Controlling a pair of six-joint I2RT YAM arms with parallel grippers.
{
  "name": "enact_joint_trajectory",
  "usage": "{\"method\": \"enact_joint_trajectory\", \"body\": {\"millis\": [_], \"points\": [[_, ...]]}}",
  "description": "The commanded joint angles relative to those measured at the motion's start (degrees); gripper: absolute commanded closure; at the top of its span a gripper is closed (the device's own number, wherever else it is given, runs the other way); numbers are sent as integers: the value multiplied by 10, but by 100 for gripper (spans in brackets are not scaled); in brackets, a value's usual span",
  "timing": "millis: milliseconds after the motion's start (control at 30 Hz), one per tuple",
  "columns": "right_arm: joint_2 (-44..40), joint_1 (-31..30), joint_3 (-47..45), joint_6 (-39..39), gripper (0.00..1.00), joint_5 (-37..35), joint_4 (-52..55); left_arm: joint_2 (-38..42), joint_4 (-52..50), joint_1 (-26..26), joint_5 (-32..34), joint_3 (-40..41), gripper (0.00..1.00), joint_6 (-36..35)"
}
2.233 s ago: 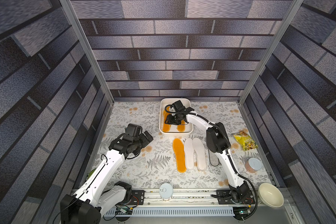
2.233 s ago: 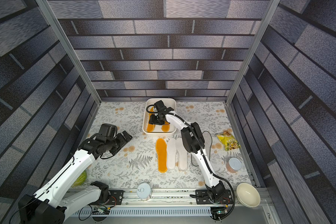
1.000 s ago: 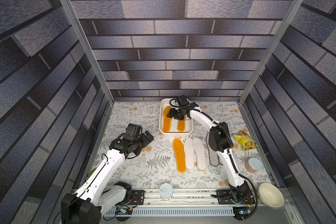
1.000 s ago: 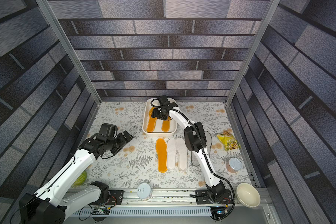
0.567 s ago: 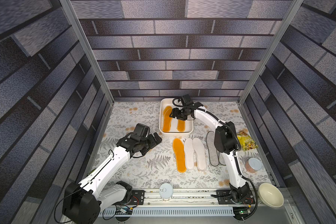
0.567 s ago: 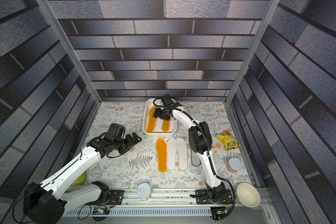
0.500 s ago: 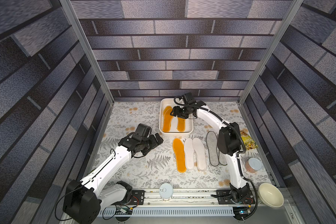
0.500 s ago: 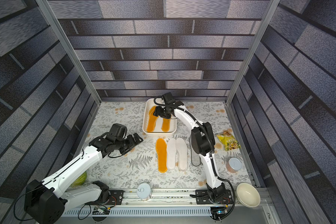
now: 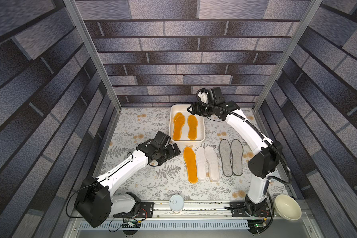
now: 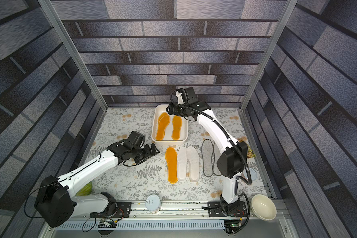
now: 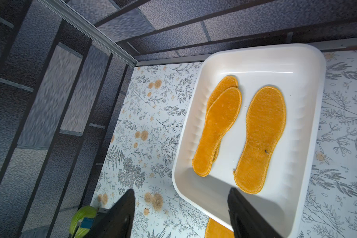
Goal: Put the insoles into the storage box
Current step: Place the insole in the storage box, then adjust the insole in the storage box.
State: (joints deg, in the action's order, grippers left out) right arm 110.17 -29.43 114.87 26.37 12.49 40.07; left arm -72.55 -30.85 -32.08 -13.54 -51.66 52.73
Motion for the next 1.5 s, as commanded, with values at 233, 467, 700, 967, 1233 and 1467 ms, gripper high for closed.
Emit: {"method": "enact_joint_trajectory", "body": {"millis": [233,467,700,967,1233,1467], "points": [[150,4,76,83,29,-19,22,79,-35,20,14,25,0,-5],[211,3,88,126,29,24,-46,92,-17,29,6,47,0,4],[274,-1,132,150,30,37,-54,95,-22,40,3,49,0,-2],[264,0,94,142,29,49,-113,61,-29,53,22,-4,0,-38],[126,29,-93,167,29,83,-306,-97,-176,71,126,-227,0,-161],[-17,70,-199,150,29,106,-333,-226,-186,69,120,-379,0,-246]]}}
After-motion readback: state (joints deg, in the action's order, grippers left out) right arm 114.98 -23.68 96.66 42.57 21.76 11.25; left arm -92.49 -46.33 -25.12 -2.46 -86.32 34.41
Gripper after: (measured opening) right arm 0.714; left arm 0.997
